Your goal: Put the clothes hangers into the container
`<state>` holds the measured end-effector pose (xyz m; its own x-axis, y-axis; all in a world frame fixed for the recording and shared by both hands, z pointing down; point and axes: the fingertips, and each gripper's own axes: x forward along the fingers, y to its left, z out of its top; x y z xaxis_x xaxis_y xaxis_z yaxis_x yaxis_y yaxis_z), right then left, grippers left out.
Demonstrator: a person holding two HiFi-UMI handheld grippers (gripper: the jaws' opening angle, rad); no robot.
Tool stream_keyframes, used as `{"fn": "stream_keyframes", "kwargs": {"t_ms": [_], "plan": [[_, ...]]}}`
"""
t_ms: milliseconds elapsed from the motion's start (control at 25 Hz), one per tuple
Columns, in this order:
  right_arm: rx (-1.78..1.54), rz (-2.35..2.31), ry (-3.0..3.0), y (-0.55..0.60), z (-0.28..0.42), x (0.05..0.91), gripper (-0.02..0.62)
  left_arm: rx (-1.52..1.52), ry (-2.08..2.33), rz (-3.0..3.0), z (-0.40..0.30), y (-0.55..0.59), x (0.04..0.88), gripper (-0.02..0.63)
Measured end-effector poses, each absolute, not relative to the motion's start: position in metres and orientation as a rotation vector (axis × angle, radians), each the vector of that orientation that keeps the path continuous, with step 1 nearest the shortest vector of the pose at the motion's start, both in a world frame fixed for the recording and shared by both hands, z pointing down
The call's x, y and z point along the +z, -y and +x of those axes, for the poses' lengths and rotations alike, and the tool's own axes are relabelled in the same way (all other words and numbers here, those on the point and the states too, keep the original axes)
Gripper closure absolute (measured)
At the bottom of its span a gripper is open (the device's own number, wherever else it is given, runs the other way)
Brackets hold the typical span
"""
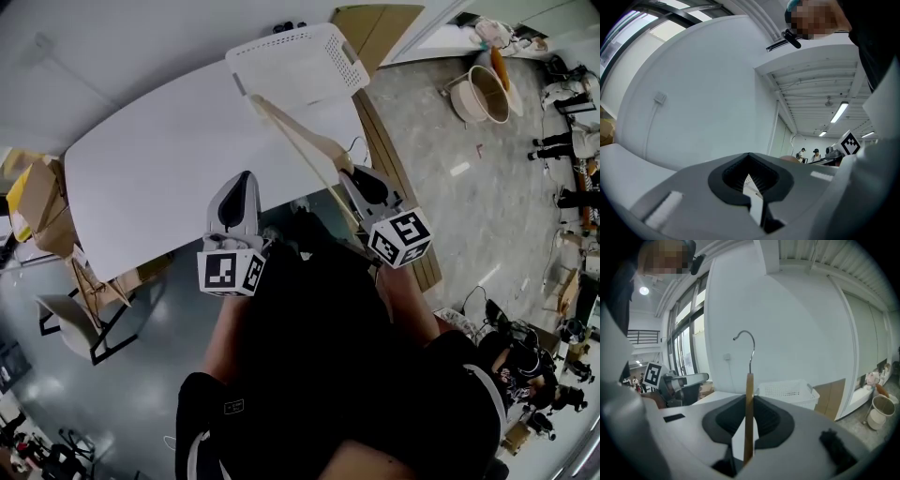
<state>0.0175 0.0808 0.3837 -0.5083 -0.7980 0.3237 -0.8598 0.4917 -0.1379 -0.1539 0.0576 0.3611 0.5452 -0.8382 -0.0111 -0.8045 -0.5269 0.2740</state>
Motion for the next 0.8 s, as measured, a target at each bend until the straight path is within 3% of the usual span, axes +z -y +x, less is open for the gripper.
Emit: {"fn": "stream_keyframes", "kwargs": {"t_ms": [800], "plan": [[0.395,1.372,2.535,0.002,0.031,0.383,0.534,-0.214,1.394,2.501,-0.147,0.010,0.370,0.600]]}}
